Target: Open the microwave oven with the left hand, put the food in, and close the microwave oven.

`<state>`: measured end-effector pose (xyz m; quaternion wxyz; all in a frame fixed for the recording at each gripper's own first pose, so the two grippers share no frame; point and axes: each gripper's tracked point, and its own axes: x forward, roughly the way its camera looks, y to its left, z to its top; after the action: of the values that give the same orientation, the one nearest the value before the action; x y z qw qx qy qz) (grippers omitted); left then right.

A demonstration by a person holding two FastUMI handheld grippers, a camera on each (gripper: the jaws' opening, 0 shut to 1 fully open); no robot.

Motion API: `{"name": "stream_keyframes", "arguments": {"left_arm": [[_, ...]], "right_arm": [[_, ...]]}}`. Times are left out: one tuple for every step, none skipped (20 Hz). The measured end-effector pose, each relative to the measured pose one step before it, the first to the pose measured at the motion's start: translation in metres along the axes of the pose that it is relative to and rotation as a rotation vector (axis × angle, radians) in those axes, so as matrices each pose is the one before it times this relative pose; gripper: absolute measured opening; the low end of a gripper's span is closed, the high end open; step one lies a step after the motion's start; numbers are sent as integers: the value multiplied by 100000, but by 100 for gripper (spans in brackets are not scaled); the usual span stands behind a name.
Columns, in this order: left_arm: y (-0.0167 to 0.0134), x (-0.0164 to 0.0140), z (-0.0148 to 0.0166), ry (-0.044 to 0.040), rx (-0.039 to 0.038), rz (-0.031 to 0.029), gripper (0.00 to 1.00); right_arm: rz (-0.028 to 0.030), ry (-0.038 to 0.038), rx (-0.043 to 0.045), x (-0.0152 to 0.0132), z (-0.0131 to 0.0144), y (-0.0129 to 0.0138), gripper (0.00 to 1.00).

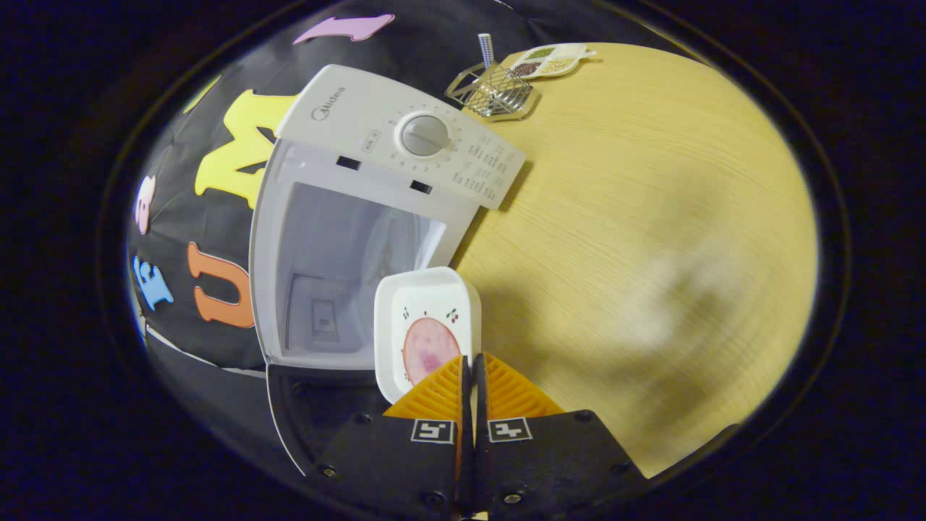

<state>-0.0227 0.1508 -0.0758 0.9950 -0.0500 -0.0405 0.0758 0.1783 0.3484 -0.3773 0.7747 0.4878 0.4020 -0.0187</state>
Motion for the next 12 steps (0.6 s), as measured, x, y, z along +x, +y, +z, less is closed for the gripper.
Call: {"name": "stream_keyframes", "arguments": {"left_arm": [[358,162,-10,249,313,44,93],[350,227,-232,361,740,486,93],[345,223,-264,435,986,827,93],[440,321,-277,580,1256,1314,93],[15,53,-99,433,1394,357,93],[-54,105,-92,-121,940,-264,93],[-97,193,82,-581,692,-580,93],[-116,75,-20,-422,336,-450,93],[11,155,-41,-704,-22,-235,93],[26,320,-89,-759,-282,62,93],[-48,316,-247,156,-672,17,93],[-195,294,-520,1347,-435,-704,93]], "right_arm": [[-109,-3959,1207,490,3,847,0],[-317,-2391,1043,484,-164,633,0],[-197,-1206,1154,625,-201,644,0],[-133,-1196,1488,741,-69,619,5],[85,-742,438,908,13,577,0],[165,-1419,1411,857,166,651,0],[-191,-1428,1462,998,257,587,6],[-793,-1103,1905,791,140,491,0],[-783,-1327,1693,913,183,589,7],[-1063,-729,1196,831,4,454,7],[-1071,-901,1154,897,-43,468,0],[-598,-611,957,813,-231,645,8]]}}
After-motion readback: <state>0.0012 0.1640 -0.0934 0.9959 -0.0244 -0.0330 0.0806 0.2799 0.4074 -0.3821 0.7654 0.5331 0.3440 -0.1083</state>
